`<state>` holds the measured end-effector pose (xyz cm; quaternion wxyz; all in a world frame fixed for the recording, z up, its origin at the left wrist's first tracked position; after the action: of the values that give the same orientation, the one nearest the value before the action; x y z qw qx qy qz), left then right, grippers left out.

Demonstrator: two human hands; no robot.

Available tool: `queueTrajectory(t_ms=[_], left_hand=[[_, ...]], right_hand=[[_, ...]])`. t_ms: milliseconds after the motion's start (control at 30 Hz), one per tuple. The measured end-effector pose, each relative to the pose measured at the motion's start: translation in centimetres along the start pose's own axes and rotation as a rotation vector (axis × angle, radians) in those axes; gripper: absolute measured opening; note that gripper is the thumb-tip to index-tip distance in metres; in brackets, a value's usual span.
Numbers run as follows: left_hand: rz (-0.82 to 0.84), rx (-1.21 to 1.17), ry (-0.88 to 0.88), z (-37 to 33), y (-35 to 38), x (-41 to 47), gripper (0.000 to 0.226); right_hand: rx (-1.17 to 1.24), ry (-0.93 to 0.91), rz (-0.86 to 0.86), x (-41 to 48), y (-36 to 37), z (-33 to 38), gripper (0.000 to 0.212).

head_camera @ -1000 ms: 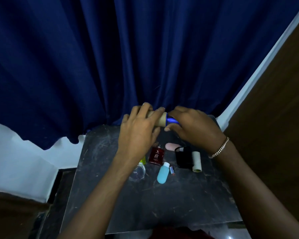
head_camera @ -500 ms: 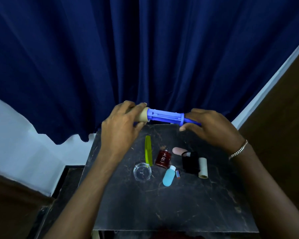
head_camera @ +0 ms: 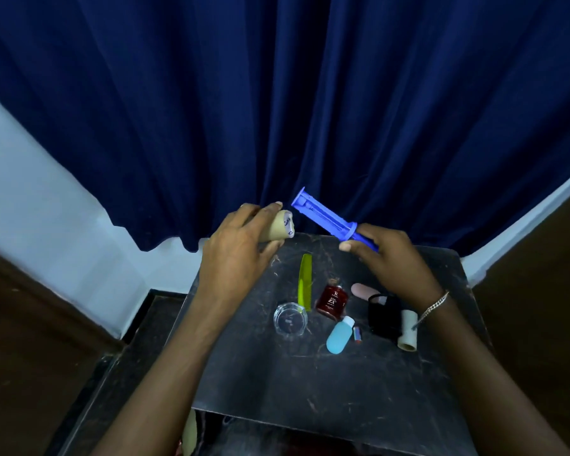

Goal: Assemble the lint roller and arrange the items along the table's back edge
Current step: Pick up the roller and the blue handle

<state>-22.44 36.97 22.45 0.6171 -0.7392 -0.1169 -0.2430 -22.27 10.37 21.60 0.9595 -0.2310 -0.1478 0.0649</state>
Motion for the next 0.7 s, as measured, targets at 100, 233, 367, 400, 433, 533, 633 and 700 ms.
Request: queueTrajectory(t_ms=[100,233,367,400,433,533,633,700], left_hand=[[0.029,0.005,-0.043,1.4,-0.3,-1.4,0.063],[0.04,0.011,-0.134,3.3,-0.8,-3.7,0.064],[0.026,-0.017,-0.241,5.6,-1.5,-6.5,0.06],[0.027,-0.029,-0.265,6.1,-1.7,-7.1,0.059],[0.033,-0.036,-0.294,6.7,-2.0,-7.9,0.059],[0.046,-0.043,-0.391,8.6,-2.7,-10.5,0.056],[0.056,-0.046,-0.516,10.5,-3.2,-13.2,0.055],[0.047,-0.111,-0.616,11.8,-3.5,-15.2,0.051]], right_hand=[[0.092,0.034,0.018,0.2,2.9,-0.8,0.029],[0.194,0.061,0.054,0.6,7.0,-1.4,0.025],[0.353,0.149,0.104,0.8,11.6,-1.4,0.034],[0.381,0.163,0.115,0.9,12.6,-1.3,0.035],[0.399,0.174,0.131,0.9,13.7,-1.2,0.034],[0.459,0.205,0.177,0.9,17.1,-0.7,0.033],[0.528,0.229,0.231,0.6,20.5,-0.1,0.035],[0.569,0.259,0.276,0.3,22.8,0.5,0.039]])
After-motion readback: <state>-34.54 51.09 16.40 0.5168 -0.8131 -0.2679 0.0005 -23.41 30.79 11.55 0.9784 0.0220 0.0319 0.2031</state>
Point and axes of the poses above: each hand's wrist, its own x-axis towards the middle knuckle, its own y-axis out of the palm, z = x × y, the point moved 1 cm from there along x, towards the middle knuckle, and after that the axes turned 15 degrees about x, right-handed, at the moved point
